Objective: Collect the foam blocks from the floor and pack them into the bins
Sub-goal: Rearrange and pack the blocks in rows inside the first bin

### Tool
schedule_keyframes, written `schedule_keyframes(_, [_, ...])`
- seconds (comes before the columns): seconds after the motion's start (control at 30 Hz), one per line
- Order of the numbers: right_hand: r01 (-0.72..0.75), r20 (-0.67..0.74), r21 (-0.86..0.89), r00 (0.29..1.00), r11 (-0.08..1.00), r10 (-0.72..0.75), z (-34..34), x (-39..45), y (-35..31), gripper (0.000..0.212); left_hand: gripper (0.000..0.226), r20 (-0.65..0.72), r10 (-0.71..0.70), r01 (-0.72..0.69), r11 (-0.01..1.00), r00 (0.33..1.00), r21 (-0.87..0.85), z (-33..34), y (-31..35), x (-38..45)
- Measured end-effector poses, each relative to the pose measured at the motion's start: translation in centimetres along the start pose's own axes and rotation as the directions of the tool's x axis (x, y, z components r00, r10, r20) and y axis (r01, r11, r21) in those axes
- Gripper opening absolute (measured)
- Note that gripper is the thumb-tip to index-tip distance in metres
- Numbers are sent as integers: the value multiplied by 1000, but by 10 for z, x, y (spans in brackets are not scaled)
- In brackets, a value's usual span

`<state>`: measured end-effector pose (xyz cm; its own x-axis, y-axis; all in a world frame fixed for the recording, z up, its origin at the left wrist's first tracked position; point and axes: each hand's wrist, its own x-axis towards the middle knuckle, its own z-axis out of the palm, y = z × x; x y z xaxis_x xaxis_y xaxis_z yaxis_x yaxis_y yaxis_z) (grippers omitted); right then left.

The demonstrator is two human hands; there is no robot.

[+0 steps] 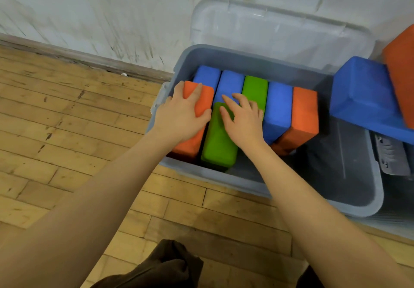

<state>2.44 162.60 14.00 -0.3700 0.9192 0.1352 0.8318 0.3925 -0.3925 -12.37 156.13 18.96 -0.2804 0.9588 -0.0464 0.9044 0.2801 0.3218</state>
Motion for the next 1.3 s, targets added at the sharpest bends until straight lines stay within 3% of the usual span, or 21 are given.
schedule_keyframes(0.17, [77,100,46,992,996,-81,7,41,-4,41,84,-31,6,-7,999,1000,-46,5,-12,-9])
schedule_keyframes(0.27, [122,181,13,976,992,-122,11,62,-7,39,81,-60,-40,39,999,997,-23,0,-15,-1])
schedule_keyframes(0.4, [126,445,-78,892,989,-78,19,83,-7,44,73,-63,14,-10,998,998,62,4,-11,6])
schedule_keyframes(0.47, [141,476,-96,876,985,-80,27,83,-4,45,71,-66,25,-23,999,998,37,4,-10,7])
schedule_keyframes(0.57, [160,401,-83,909,984,-114,39,76,-1,45,68,-107,10,-7,1000,994,30,-2,-8,15])
schedule_keyframes(0.63, [153,360,-63,925,986,-120,42,74,1,44,65,-64,8,-5,999,998,41,2,-8,19])
schedule_keyframes(0.73, [158,305,-65,943,985,-131,41,76,4,42,74,-78,22,-18,998,997,53,15,-15,17])
schedule_keyframes(0.87, [176,211,-65,964,982,-159,43,78,9,42,71,-133,68,-46,986,989,159,41,-23,7])
schedule_keyframes(0.97, [159,219,-44,965,986,-146,47,78,9,42,66,-144,124,-87,967,982,238,51,-17,7])
schedule_keyframes(1.1, [165,187,-41,970,985,-154,50,74,6,41,71,-66,103,-88,976,992,199,53,-17,20])
schedule_keyframes(1.3, [138,173,-41,976,990,-129,50,74,7,41,64,-85,126,-105,970,988,219,60,-29,17])
